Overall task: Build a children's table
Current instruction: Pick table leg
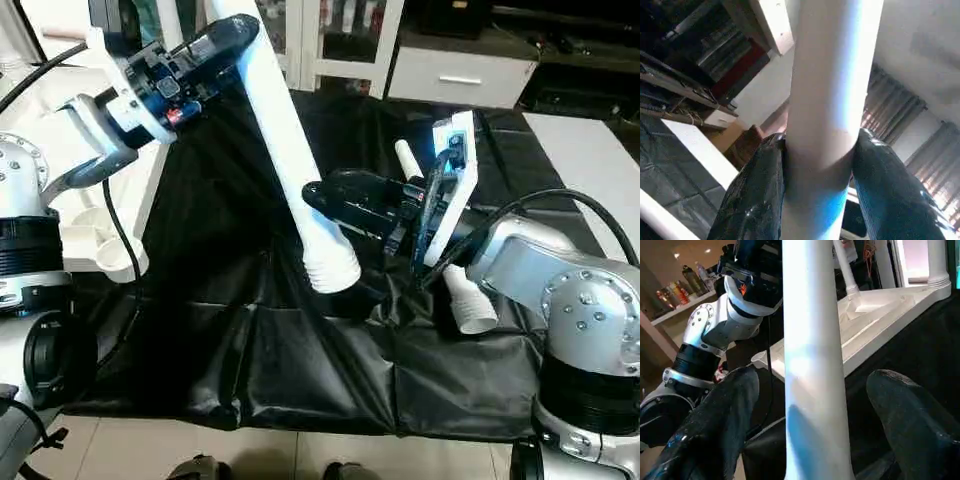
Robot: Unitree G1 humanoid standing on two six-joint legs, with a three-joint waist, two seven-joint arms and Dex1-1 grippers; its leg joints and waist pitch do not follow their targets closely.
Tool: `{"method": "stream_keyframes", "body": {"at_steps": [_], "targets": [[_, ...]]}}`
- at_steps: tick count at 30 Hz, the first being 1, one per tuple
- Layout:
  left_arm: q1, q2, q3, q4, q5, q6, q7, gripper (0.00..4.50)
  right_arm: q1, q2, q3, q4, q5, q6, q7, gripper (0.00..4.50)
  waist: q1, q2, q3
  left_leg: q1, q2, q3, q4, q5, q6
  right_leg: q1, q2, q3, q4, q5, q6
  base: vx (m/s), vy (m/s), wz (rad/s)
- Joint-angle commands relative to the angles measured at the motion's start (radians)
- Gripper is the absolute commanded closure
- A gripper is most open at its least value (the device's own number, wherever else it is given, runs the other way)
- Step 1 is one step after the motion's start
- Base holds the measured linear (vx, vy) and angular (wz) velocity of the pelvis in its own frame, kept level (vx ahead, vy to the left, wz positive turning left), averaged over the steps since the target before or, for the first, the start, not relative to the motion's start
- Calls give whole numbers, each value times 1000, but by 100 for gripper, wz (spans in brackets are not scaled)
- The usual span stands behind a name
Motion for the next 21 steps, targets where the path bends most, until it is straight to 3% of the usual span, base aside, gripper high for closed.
{"method": "stream_keyframes", "body": {"at_steps": [1, 6, 9, 10, 12, 13, 16, 18, 19, 21], "targets": [[-25, 9, 12, 0, -13, 12, 10, 276, -14, -14, -16, -3, 22, 10, -10, 68, -1, 2, -64, 5, 35, 1, -67, -26, 34, 75, -76, 52, -62, -103, -232, 0, 0, 0], [-21, 16, -7, -10, 4, 11, 12, 277, -5, -18, -1, -18, 18, 2, -17, 68, -3, 4, -60, 7, 37, -1, -70, -40, 15, 72, -76, 53, -65, -130, -218, 0, 0, 0], [7, 9, -142, -81, 207, -111, 115, 277, 29, -32, 74, -72, -63, -40, -17, 68, -3, 6, -61, 7, 42, -4, -72, -39, 13, 74, -76, 54, -64, -112, -201, 0, 0, 0], [10, 2, -163, -90, 237, -133, 134, 277, 32, -25, 89, -80, -78, -49, -25, 68, -2, 7, -61, 8, 44, -3, -71, -39, 10, 74, -77, 54, -66, -116, -186, 0, 0, 0], [22, -40, -209, -137, 296, -185, 191, 277, 38, 1, 170, -106, -178, -108, -76, 68, -2, 9, -66, 5, 43, -5, -70, -28, 5, 78, -81, 54, -64, -111, -184, 0, 0, 0], [24, -58, -206, -152, 294, -189, 210, 277, 39, 12, 197, -110, -210, -127, -95, 68, -5, 5, -66, 2, 42, -4, -70, -17, -7, 76, -79, 54, -63, -95, -185, 0, 0, 0], [22, -86, -202, -172, 287, -195, 235, 277, 38, 23, 243, -112, -262, -158, -118, 68, -4, 3, -70, 2, 39, -3, -67, -5, -11, 79, -80, 56, -57, -59, -211, 0, 0, 0], [9, -130, -188, -193, 274, -206, 278, 277, 29, 68, 323, -84, -363, -217, -198, 68, -5, 3, -70, 2, 39, -3, -68, -13, -10, 77, -79, 56, -57, -61, -214, 0, 0, 0], [6, -148, -184, -204, 273, -214, 293, 278, 28, 89, 367, -62, -424, -248, -248, 68, -8, -2, -73, 1, 36, -2, -67, -13, -14, 80, -77, 54, -58, -71, -209, 0, 0, 0], [6, -157, -189, -216, 284, -226, 299, 278, 25, 114, 408, -26, -499, -281, -319, 68, -14, -2, -74, 2, 35, -1, -67, -19, -22, 78, -77, 55, -60, -97, -199, 0, 0, 0]]}}
